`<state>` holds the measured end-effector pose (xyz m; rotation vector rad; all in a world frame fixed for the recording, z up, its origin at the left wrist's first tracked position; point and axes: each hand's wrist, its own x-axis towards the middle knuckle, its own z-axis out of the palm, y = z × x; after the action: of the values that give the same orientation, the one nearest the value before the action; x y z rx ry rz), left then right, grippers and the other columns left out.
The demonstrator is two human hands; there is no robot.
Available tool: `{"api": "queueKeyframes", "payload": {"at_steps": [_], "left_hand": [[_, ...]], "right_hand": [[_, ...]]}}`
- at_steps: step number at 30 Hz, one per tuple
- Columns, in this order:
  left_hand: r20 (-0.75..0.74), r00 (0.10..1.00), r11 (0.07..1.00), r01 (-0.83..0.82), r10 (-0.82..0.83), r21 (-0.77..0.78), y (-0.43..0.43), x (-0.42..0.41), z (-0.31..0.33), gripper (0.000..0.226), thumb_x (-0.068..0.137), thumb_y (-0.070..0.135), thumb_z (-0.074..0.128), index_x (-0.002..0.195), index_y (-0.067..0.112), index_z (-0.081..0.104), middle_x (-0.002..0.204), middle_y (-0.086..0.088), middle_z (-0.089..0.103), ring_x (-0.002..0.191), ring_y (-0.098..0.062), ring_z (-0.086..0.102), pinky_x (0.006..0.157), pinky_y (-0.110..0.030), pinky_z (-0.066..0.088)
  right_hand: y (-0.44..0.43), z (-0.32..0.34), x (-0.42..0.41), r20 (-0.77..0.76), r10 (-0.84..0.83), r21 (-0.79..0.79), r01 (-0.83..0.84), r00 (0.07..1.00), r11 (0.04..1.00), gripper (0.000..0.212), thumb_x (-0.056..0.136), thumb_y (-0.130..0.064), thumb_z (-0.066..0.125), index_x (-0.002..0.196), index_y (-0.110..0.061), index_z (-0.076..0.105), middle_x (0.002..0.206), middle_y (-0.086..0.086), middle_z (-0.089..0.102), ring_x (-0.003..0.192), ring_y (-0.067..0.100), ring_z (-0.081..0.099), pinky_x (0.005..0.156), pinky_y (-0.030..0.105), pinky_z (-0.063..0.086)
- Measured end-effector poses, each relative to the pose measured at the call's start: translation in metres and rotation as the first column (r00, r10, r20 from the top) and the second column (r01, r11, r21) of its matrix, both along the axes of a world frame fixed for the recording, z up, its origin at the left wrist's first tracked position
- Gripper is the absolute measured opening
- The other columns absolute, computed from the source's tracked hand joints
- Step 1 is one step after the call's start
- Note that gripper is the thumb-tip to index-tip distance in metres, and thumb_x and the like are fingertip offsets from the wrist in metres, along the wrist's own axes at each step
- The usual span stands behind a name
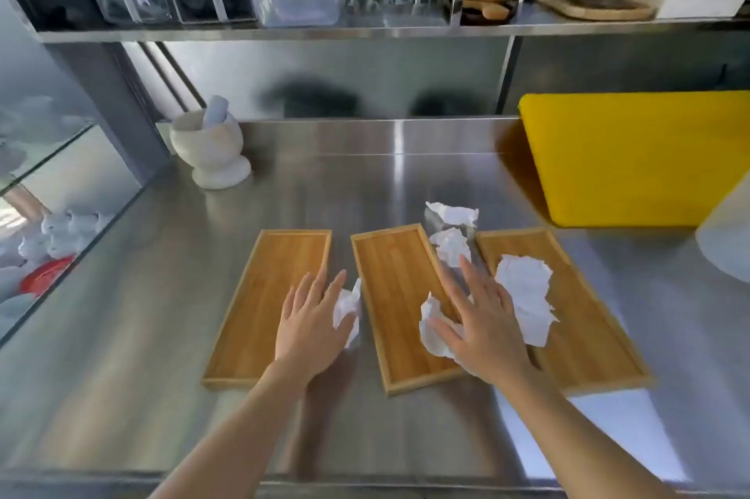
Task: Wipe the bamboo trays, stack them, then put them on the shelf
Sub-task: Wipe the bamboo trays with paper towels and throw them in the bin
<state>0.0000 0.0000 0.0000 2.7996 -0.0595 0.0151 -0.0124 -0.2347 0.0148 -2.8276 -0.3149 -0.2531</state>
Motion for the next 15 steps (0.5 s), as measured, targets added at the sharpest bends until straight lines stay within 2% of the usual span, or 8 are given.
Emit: {"api": "queueKeyframes", "payload": {"at_steps": [3,5,7,9,11,12,13,15], "left_hand": [[-0.075,0.996,0.998,0.055,-0.051,0.043,-0.001,-0.008,-0.019,0.057,0.093,0.043,0.035,0.144,0.036,0.010,0.158,0.002,0.010,0.145,-0.021,0.000,0.118,-0.039,0.003],[-0.094,0.993,0.995,0.082,-0.077,0.051,-0.001,-0.012,-0.030,0.051,0.094,0.039,0.034,0.142,0.037,0.018,0.156,0.000,0.017,0.145,-0.023,0.002,0.117,-0.039,0.004],[-0.070,0.993,0.994,0.096,-0.093,0.043,0.000,-0.012,-0.035,0.043,0.096,0.032,0.034,0.139,0.035,0.031,0.153,0.002,0.027,0.145,-0.022,0.004,0.117,-0.039,0.005],[-0.023,0.994,0.994,0.111,-0.111,0.019,0.002,-0.011,-0.034,0.040,0.095,0.019,0.038,0.133,0.029,0.043,0.148,0.002,0.038,0.144,-0.020,0.013,0.117,-0.038,0.007],[0.025,0.993,0.993,0.112,-0.112,-0.030,0.003,-0.011,-0.034,0.041,0.090,0.004,0.042,0.126,0.021,0.052,0.139,-0.001,0.051,0.139,-0.019,0.029,0.116,-0.037,0.011],[0.034,0.994,0.994,0.102,-0.100,-0.048,0.002,-0.011,-0.033,0.042,0.088,-0.001,0.042,0.123,0.018,0.056,0.134,-0.003,0.055,0.136,-0.019,0.035,0.116,-0.036,0.013],[0.039,0.996,0.994,0.085,-0.083,-0.066,0.002,-0.010,-0.031,0.042,0.086,-0.005,0.041,0.119,0.015,0.058,0.129,-0.005,0.060,0.132,-0.020,0.042,0.116,-0.036,0.016],[0.046,0.997,0.989,0.061,-0.055,-0.136,0.000,-0.007,-0.024,0.044,0.081,-0.012,0.040,0.112,0.011,0.062,0.114,-0.009,0.068,0.114,-0.029,0.057,0.110,-0.039,0.032]], "right_hand": [[0.001,-0.027,-0.006,-0.051,0.025,-0.033,-0.027,0.998,0.999,0.067,0.084,-0.060,0.032,0.141,-0.032,0.013,0.150,0.010,0.031,0.135,0.031,0.034,0.103,0.054,0.036],[-0.001,-0.044,-0.011,-0.150,0.041,-0.032,-0.046,0.988,0.998,0.066,0.086,-0.055,0.040,0.141,-0.032,0.012,0.152,0.006,0.026,0.138,0.028,0.028,0.108,0.049,0.029],[-0.004,-0.049,-0.010,-0.230,0.035,-0.017,-0.040,0.972,0.999,0.062,0.087,-0.060,0.028,0.140,-0.027,0.024,0.151,0.003,0.029,0.138,0.025,0.025,0.111,0.044,0.023],[-0.002,-0.047,-0.010,-0.259,0.042,-0.002,-0.044,0.965,0.999,0.070,0.084,-0.064,0.016,0.131,-0.020,0.042,0.144,0.003,0.042,0.135,0.025,0.032,0.110,0.043,0.026],[0.000,-0.045,-0.012,-0.192,0.038,0.004,-0.038,0.981,0.999,0.040,0.090,-0.042,0.043,0.117,-0.015,0.057,0.127,0.004,0.059,0.119,0.029,0.051,0.100,0.042,0.039],[0.002,-0.044,-0.013,-0.133,0.024,-0.001,-0.025,0.991,1.000,0.025,0.085,-0.026,0.060,0.107,-0.014,0.063,0.114,0.003,0.067,0.106,0.030,0.059,0.091,0.040,0.047],[0.002,-0.044,-0.013,-0.092,0.011,0.008,-0.010,0.996,1.000,0.020,0.078,-0.015,0.069,0.099,-0.014,0.067,0.102,0.002,0.072,0.095,0.030,0.063,0.082,0.038,0.051],[0.002,-0.041,-0.014,-0.083,-0.002,0.046,0.006,0.997,0.999,0.019,0.076,-0.004,0.069,0.093,-0.013,0.069,0.095,0.003,0.073,0.089,0.032,0.063,0.076,0.037,0.052]]}}
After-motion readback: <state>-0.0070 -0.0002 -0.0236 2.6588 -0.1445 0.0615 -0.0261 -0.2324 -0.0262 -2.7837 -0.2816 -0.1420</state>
